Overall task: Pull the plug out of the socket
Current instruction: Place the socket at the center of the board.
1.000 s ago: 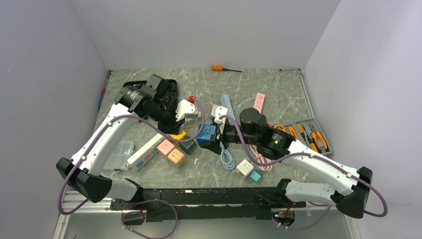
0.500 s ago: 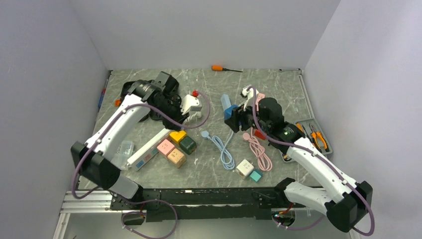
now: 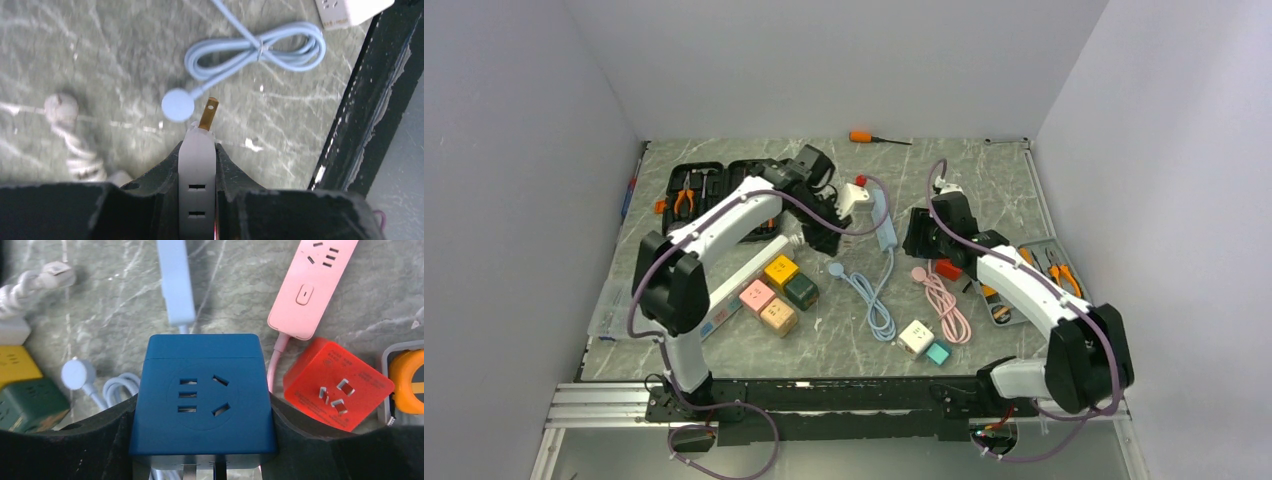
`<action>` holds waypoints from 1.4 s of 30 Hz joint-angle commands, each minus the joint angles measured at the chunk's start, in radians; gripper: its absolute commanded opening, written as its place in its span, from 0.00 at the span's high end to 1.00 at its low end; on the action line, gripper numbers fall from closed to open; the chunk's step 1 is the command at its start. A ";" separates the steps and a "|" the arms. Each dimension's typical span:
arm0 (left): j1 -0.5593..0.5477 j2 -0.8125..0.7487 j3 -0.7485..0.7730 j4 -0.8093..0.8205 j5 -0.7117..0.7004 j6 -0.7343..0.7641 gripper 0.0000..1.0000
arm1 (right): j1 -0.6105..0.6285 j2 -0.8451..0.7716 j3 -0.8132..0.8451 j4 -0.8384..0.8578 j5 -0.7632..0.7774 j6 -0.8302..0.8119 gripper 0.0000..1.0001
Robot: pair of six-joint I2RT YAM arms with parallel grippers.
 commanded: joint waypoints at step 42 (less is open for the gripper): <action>-0.219 0.192 -0.152 0.711 0.256 -0.562 1.00 | -0.093 -0.010 0.174 -0.116 0.134 0.191 0.00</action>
